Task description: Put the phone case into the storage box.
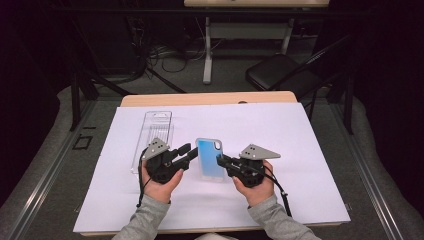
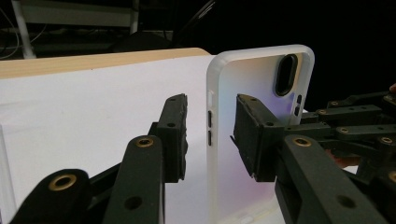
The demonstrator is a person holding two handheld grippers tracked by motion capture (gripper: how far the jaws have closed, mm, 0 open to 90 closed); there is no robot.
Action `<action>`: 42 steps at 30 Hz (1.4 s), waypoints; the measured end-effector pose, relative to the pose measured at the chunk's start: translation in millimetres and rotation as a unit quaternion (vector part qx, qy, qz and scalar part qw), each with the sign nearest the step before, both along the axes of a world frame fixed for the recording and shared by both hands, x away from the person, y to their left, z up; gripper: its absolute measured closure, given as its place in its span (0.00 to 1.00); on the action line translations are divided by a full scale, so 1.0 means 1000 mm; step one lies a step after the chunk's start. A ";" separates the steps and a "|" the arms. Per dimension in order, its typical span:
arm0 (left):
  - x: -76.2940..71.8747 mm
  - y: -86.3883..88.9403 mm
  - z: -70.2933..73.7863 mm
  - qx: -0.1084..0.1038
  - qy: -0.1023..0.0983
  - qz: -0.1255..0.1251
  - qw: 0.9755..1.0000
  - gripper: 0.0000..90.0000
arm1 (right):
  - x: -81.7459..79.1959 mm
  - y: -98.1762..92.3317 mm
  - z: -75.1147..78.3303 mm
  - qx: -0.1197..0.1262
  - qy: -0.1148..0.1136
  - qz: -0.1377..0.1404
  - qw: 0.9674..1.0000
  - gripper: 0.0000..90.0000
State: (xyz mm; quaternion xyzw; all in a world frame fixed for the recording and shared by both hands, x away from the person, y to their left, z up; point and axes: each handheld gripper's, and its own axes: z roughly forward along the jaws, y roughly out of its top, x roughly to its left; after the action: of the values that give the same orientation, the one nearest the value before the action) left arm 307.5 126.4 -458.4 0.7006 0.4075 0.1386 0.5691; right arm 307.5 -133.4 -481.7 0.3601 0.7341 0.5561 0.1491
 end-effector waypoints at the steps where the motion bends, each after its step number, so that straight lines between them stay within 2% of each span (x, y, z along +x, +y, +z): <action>1: 0.000 0.000 0.000 0.000 -0.002 0.000 1.000 0.72 | 0.000 0.000 0.000 -0.001 -0.001 0.000 1.000 0.91; 17: -0.001 0.000 0.000 -0.002 0.000 -0.001 1.000 0.77 | -0.003 0.005 -0.002 -0.010 -0.001 0.007 1.000 0.91; 30: 0.001 0.000 -0.002 -0.002 0.014 0.000 1.000 0.83 | -0.005 0.008 -0.003 -0.016 -0.003 0.012 1.000 0.91; 42: 0.001 0.001 -0.003 -0.005 0.016 0.002 1.000 0.88 | -0.006 0.010 -0.004 -0.016 -0.007 0.014 1.000 0.91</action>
State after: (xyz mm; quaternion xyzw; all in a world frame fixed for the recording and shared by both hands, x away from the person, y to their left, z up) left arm 309.0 127.3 -461.5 0.6993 0.4183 0.1265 0.5656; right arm 301.5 -123.6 -485.4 0.3436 0.7465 0.5490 0.1522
